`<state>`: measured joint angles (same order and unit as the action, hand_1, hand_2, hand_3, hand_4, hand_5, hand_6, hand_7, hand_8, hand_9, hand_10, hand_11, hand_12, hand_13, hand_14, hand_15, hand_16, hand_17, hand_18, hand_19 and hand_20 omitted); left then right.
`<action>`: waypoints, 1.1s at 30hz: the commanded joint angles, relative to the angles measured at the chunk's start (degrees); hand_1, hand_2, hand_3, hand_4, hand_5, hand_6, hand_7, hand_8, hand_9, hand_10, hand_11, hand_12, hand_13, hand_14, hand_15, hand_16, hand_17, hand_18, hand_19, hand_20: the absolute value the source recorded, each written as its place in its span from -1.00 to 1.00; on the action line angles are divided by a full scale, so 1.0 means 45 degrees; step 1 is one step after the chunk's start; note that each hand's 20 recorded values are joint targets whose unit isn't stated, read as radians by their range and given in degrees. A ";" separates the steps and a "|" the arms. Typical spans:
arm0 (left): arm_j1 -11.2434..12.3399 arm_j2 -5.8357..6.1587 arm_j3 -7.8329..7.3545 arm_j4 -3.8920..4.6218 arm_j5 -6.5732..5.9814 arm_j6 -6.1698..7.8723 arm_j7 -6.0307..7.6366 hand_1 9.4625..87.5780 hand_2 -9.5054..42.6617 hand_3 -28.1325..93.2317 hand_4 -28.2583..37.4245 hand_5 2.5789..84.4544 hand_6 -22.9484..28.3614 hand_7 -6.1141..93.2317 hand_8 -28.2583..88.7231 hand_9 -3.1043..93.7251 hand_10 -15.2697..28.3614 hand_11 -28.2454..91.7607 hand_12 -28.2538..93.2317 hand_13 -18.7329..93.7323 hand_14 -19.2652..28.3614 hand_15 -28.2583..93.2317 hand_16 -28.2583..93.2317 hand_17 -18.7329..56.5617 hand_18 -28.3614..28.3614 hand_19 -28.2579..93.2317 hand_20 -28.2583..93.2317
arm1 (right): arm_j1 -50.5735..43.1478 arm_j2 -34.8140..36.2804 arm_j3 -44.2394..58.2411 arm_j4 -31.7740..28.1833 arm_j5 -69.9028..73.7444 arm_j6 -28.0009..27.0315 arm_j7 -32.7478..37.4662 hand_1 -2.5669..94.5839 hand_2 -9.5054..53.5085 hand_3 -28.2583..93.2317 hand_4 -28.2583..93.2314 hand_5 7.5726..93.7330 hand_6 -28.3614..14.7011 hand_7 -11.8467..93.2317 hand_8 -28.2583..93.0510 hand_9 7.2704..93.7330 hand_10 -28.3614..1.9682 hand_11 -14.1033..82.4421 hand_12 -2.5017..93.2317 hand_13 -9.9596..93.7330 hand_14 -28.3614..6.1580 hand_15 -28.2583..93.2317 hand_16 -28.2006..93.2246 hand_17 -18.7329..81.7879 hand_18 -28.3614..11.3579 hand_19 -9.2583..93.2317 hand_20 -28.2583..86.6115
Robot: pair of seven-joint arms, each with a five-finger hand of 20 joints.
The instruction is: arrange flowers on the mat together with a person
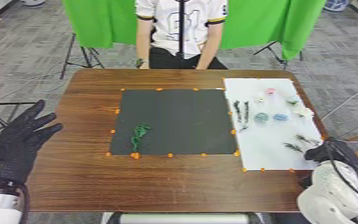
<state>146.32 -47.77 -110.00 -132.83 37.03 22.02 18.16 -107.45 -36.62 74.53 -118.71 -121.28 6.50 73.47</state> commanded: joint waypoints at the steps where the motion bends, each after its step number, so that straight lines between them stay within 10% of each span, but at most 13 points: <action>1: 0.0134 -0.0137 -0.0047 0.0074 0.0031 -0.0138 -0.0140 -0.70 -0.36 0.70 -0.88 -0.32 0.08 -0.67 -0.66 -0.31 0.40 -0.19 -0.35 -0.29 0.73 0.25 -0.63 -0.74 0.60 0.08 -0.29 | 0.0733 -0.0067 -0.0841 0.0646 -0.0651 -0.0598 -0.0111 0.13 -1.00 0.42 -0.90 0.54 0.23 -0.53 -0.61 0.74 0.06 -0.23 -0.63 0.78 0.18 0.35 -0.32 0.59 -0.06 1.00 -0.46; 28: 0.0426 0.0073 -0.0419 -0.0061 -0.0200 0.0113 0.0079 -0.70 -0.36 0.70 -0.88 -0.32 0.07 -0.66 -0.67 -0.31 0.40 -0.19 -0.35 -0.29 0.72 0.25 -0.63 -0.74 0.59 0.08 -0.29 | 0.3780 0.0398 -0.2998 -0.0916 -0.3499 0.2226 -0.0480 0.26 -1.00 0.47 -1.00 0.91 0.33 -0.47 -0.48 1.00 0.20 -0.10 -0.59 0.98 0.39 0.27 -0.21 0.72 0.02 1.00 -0.25; 29: 0.1214 0.0716 -0.0359 -0.0284 -0.0694 0.0688 0.1000 -0.70 -0.36 0.70 -0.88 -0.32 0.07 -0.66 -0.67 -0.31 0.40 -0.19 -0.35 -0.29 0.72 0.25 -0.63 -0.74 0.59 0.08 -0.29 | 0.3916 0.0531 -0.3180 -0.1083 -0.3451 0.2423 -0.0774 0.26 -1.00 0.47 -1.00 0.91 0.33 -0.47 -0.48 1.00 0.20 -0.10 -0.59 0.98 0.39 0.27 -0.21 0.72 0.01 1.00 -0.25; 33: 0.0768 0.0425 -0.0492 -0.0222 -0.0382 0.0415 0.0462 -0.70 -0.36 0.70 -0.88 -0.32 0.07 -0.66 -0.67 -0.31 0.40 -0.19 -0.35 -0.29 0.72 0.25 -0.63 -0.74 0.60 0.08 -0.29 | 0.6995 0.0016 -0.5744 -0.0972 -0.3271 0.2300 -0.1158 0.25 -1.00 0.49 -1.00 0.91 0.33 -0.47 -0.48 1.00 0.20 -0.09 -0.59 0.98 0.38 0.27 -0.21 0.72 0.00 1.00 -0.24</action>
<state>147.44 -47.34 -111.70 -133.11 36.07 22.44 18.80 -94.98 -34.69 59.97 -121.49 -135.95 16.03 72.51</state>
